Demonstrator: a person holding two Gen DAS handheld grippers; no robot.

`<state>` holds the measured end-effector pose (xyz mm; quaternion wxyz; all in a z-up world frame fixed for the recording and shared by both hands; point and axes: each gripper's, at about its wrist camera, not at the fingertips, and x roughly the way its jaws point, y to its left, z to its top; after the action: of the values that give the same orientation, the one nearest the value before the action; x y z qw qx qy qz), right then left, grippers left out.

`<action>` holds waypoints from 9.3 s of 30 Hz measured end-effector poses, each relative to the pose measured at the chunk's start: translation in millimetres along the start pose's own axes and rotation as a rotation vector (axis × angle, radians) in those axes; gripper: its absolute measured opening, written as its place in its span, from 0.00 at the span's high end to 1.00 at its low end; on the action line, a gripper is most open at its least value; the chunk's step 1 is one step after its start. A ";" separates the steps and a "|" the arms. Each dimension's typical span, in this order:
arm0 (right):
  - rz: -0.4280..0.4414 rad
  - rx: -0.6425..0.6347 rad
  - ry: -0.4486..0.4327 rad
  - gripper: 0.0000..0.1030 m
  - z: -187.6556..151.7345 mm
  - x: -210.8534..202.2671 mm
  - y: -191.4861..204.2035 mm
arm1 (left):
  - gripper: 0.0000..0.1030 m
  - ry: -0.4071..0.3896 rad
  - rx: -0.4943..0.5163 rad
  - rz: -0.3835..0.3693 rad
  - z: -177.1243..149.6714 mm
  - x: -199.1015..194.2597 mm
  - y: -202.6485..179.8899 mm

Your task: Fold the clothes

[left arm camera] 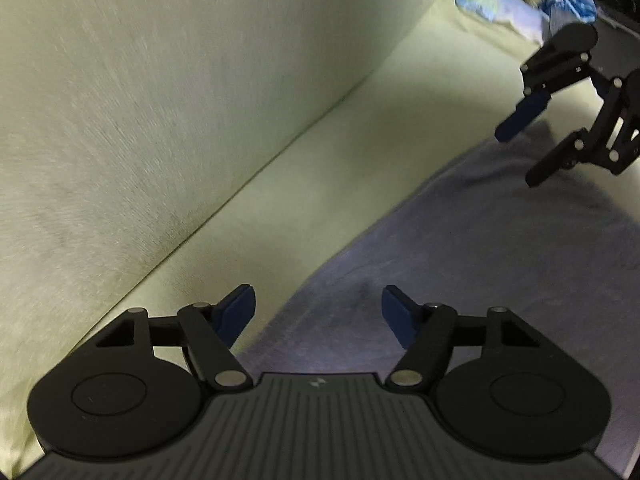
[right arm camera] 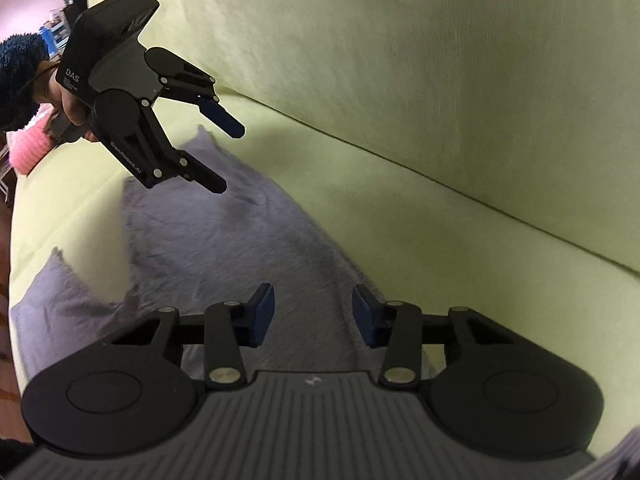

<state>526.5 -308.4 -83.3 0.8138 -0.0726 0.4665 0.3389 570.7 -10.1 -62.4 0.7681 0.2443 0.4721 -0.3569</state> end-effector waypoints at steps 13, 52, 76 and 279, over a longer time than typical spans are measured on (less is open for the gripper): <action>-0.012 -0.125 0.084 0.62 28.1 50.7 -11.0 | 0.52 0.054 0.131 -0.103 -9.2 20.8 14.9; -0.121 -0.704 -0.006 1.00 -148.9 -95.0 231.2 | 1.00 0.053 -0.109 0.396 -179.9 -136.2 -341.7; -0.450 0.111 -0.231 0.61 -156.6 -106.0 199.0 | 0.88 -0.306 0.120 0.040 -197.7 -125.3 -392.8; -0.602 1.649 -0.714 0.53 -158.5 84.9 576.2 | 0.95 0.425 0.091 -0.637 -192.8 -38.0 -137.8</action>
<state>85.5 101.6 -125.6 0.7564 0.5159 0.2441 -0.3195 345.8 53.1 -117.3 0.4919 0.1879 0.6568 -0.5398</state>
